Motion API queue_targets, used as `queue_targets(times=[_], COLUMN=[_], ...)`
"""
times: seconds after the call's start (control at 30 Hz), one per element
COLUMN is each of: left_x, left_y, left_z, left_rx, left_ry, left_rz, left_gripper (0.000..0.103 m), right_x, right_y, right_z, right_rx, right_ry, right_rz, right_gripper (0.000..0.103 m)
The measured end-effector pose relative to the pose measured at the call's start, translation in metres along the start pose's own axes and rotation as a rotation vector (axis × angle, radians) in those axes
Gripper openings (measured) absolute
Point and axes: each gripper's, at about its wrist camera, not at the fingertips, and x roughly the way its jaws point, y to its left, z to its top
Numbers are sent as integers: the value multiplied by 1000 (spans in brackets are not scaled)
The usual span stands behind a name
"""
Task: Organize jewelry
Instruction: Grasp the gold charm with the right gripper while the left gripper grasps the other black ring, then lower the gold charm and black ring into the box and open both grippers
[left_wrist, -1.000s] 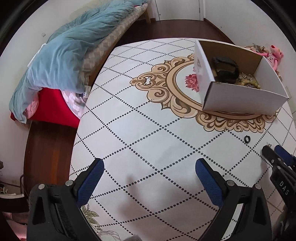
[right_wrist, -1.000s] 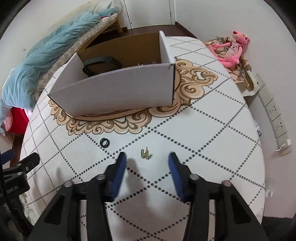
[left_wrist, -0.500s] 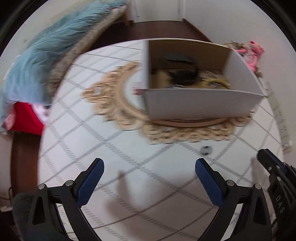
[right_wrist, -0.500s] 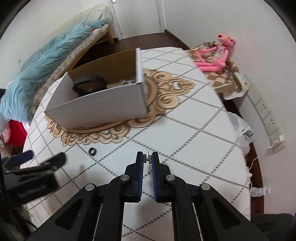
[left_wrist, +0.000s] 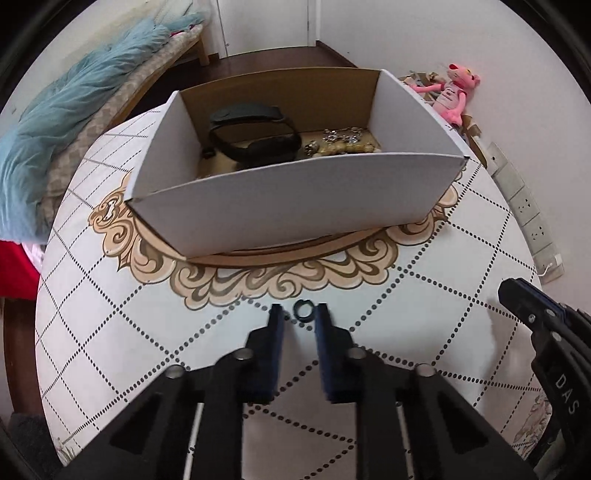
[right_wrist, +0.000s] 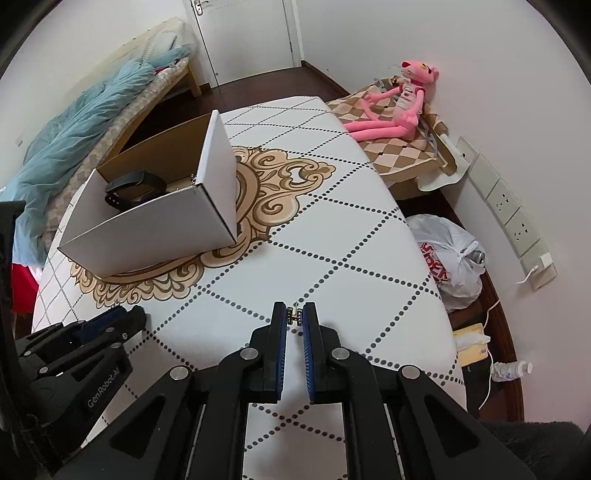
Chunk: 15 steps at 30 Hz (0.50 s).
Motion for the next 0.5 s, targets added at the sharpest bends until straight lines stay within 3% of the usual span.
queue_targets(times=[0.27,0.5], left_x=[-6,-34], left_y=[3,10], left_z=[0,2], left_rx=[-7,1], left_ry=[-26,-91], left_rz=[-14,-36], left_gripper=[9,9], right_x=[-5,-21], right_y=[-1,2], right_z=[3,11], right_rx=[0,-2], right_ry=[-11,-47], right_rz=[4,22], right_gripper=[9,9])
